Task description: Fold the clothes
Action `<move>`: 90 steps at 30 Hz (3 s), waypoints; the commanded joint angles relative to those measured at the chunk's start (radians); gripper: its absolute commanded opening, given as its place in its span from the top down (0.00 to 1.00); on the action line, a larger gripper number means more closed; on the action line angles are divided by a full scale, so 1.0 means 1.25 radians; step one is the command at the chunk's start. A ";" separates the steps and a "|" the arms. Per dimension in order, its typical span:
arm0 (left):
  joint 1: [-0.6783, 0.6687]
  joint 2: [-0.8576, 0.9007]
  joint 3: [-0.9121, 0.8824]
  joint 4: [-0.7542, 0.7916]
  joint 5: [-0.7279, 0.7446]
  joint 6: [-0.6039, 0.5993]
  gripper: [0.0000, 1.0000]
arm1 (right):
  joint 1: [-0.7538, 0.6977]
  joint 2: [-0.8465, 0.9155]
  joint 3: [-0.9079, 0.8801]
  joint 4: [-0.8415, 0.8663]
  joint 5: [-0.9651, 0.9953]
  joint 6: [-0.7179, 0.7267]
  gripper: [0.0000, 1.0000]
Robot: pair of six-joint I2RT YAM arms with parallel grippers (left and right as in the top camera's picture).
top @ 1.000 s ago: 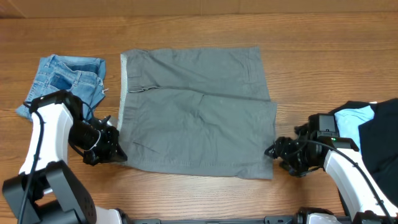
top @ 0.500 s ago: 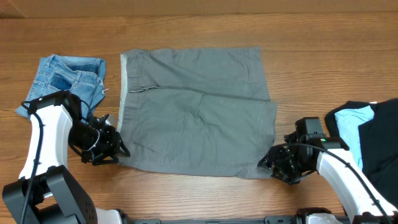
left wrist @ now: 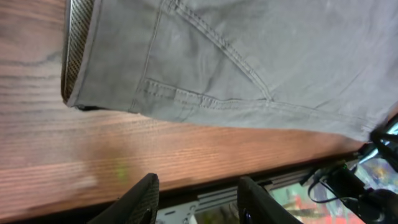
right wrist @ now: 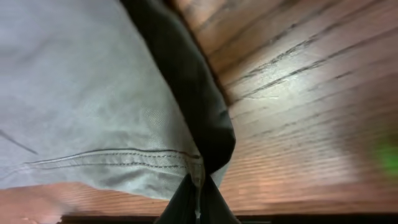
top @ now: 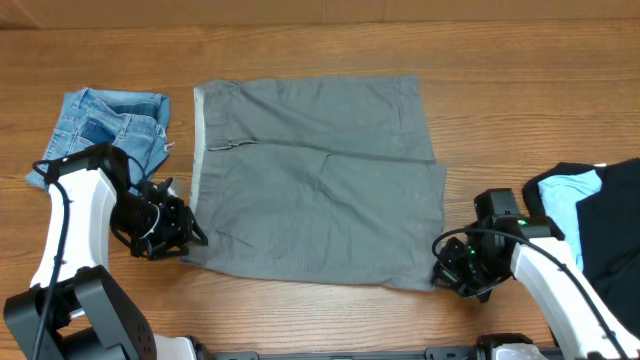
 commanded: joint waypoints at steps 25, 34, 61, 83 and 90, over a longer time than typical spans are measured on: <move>-0.139 -0.005 -0.147 0.144 -0.065 -0.200 0.47 | 0.002 -0.133 0.032 0.023 0.101 0.110 0.94; -0.133 -0.006 0.169 0.065 -0.066 -0.148 0.55 | 0.002 -0.133 0.058 0.117 0.101 0.077 0.46; -0.226 0.533 0.310 0.791 -0.154 0.004 0.96 | 0.002 -0.027 0.150 0.364 -0.115 0.025 0.55; -0.202 0.627 1.121 0.098 -0.107 -0.026 0.65 | 0.002 0.036 0.150 0.381 0.116 -0.117 0.48; -0.167 0.605 1.118 -0.213 -0.107 -0.029 0.58 | -0.004 0.209 0.150 0.524 0.116 -0.171 0.38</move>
